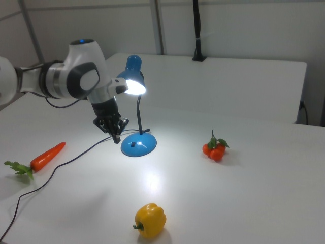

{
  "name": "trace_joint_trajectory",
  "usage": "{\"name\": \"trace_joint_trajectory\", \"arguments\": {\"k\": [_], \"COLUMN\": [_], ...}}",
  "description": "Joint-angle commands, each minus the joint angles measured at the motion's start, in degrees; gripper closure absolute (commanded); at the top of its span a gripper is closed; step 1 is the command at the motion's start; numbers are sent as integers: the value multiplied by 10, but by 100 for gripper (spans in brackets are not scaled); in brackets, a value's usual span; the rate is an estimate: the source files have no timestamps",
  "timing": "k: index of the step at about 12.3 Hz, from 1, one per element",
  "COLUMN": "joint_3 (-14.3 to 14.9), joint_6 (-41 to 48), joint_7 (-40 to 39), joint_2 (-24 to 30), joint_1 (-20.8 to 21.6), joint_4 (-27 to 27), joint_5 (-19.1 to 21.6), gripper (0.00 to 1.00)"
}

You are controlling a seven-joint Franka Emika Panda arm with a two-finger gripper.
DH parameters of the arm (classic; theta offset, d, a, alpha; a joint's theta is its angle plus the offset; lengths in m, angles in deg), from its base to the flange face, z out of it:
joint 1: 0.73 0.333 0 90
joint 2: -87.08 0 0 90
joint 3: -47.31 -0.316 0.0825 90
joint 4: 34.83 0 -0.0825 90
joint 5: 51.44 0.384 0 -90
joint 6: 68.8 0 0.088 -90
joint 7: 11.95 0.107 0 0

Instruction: Turn on desk lamp

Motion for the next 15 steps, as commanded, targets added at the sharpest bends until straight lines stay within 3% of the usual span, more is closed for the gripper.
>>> {"name": "trace_joint_trajectory", "arguments": {"k": [1,3,5,6,7,8,9,15], "joint_3": [3,3,2,2,3,3,3,7], "joint_6": [106,170,206,220,233,243,250,274], "joint_7": [12,12,12,11,11,10,11,12], "joint_2": [80,110,136,147,149,157,158,158], "joint_1": [8,9,8,8,8,6,5,2], "joint_4": [8,-10,-21,-28,-29,-36,-38,-62], "joint_5": [-25,-25,-25,-25,-25,-25,-25,-25], "gripper": [100,99,90,66,52,14,0,0]}}
